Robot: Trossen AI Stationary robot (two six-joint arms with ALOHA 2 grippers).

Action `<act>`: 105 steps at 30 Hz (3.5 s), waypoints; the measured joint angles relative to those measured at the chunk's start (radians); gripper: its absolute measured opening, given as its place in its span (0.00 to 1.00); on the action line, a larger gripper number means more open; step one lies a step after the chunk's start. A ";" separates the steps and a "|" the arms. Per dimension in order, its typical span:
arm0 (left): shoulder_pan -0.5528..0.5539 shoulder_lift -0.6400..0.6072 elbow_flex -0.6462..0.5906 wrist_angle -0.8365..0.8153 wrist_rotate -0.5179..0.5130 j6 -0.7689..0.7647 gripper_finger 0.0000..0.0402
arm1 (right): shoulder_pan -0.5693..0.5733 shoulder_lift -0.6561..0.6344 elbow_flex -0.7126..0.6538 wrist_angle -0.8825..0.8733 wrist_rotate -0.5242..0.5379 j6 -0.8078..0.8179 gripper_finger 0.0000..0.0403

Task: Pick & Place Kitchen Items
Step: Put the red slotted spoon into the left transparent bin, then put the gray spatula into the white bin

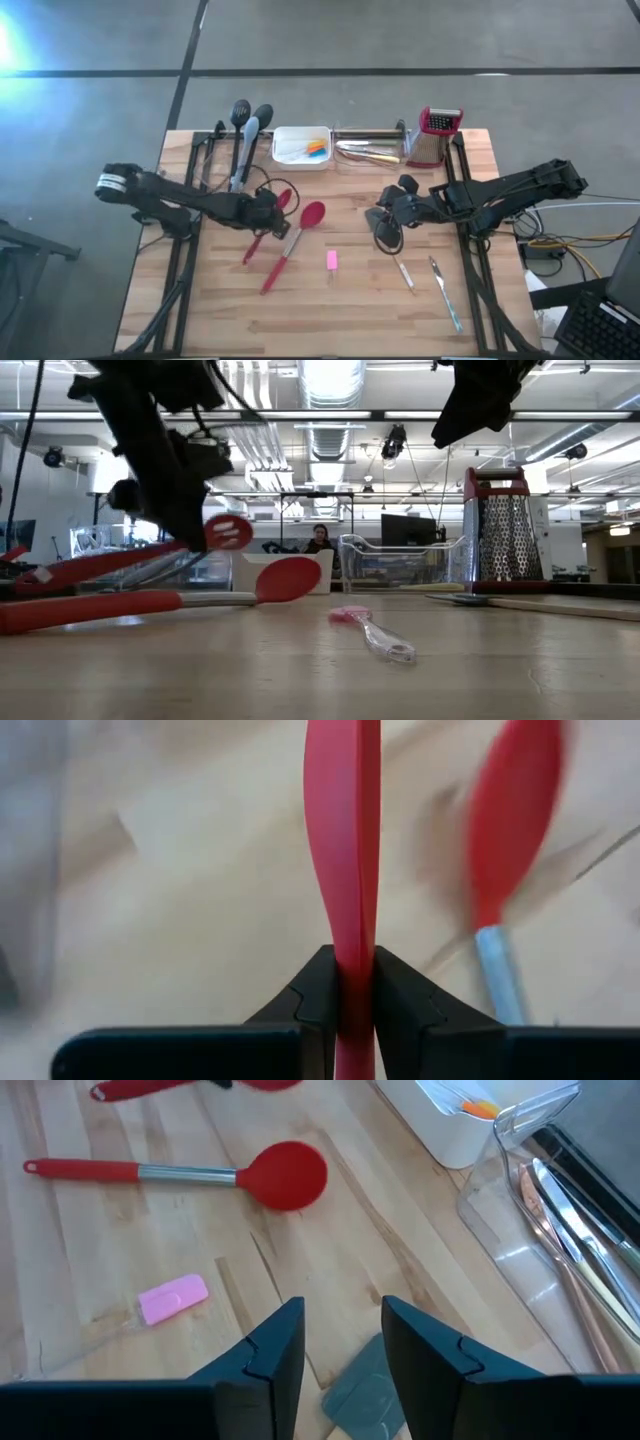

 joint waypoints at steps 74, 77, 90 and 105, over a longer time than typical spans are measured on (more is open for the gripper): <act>1.018 -0.157 -0.147 0.416 0.125 0.785 0.49 | 0.000 0.000 0.000 0.098 0.000 0.008 0.19; 1.018 -0.194 -0.135 0.387 0.125 0.794 0.50 | 0.000 0.000 0.000 0.097 -0.002 0.008 0.21; 1.015 -0.383 0.046 0.098 0.461 0.799 0.51 | 0.000 0.000 0.000 0.097 -0.010 0.008 0.20; 0.651 -0.546 0.008 0.134 0.552 0.701 0.49 | 0.002 0.000 0.000 0.070 -0.042 0.178 0.19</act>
